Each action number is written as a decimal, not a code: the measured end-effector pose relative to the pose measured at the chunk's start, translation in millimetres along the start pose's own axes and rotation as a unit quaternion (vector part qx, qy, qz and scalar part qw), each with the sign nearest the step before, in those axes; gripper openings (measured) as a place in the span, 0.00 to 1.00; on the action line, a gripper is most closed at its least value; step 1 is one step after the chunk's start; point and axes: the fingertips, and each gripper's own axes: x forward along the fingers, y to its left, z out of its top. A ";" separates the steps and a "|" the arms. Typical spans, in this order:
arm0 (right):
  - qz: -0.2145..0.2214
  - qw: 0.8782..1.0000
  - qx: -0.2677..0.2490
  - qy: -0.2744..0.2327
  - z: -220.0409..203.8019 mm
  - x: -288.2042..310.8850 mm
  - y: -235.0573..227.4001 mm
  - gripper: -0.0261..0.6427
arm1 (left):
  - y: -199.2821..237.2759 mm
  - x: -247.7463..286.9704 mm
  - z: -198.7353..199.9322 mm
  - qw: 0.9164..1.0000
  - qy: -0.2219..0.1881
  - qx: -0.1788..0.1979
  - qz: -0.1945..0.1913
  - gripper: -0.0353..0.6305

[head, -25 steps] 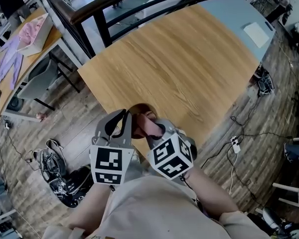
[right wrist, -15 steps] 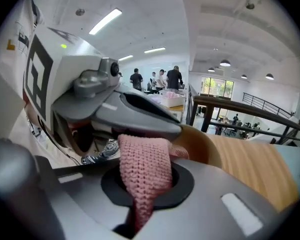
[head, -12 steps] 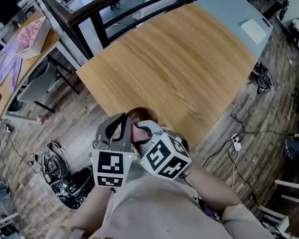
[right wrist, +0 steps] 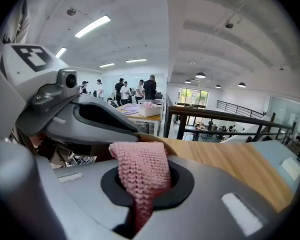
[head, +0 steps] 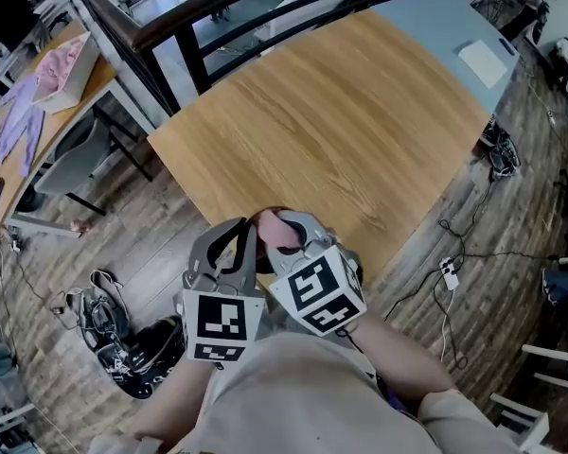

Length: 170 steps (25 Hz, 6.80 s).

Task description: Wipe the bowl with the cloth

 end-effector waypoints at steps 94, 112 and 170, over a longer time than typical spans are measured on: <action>0.187 0.976 0.106 0.032 -42.5 3.5 84.6 0.06 | 18.0 11.2 2.6 0.966 -0.056 -0.243 -0.065 0.07; 0.044 0.996 0.027 0.070 -71.8 -16.4 3.7 0.06 | 27.8 10.3 -15.2 0.984 -0.023 -0.171 -0.051 0.07; -0.051 0.976 0.211 0.028 -122.5 51.4 -110.6 0.06 | 30.6 145.3 -147.1 0.951 0.120 -0.254 -0.128 0.08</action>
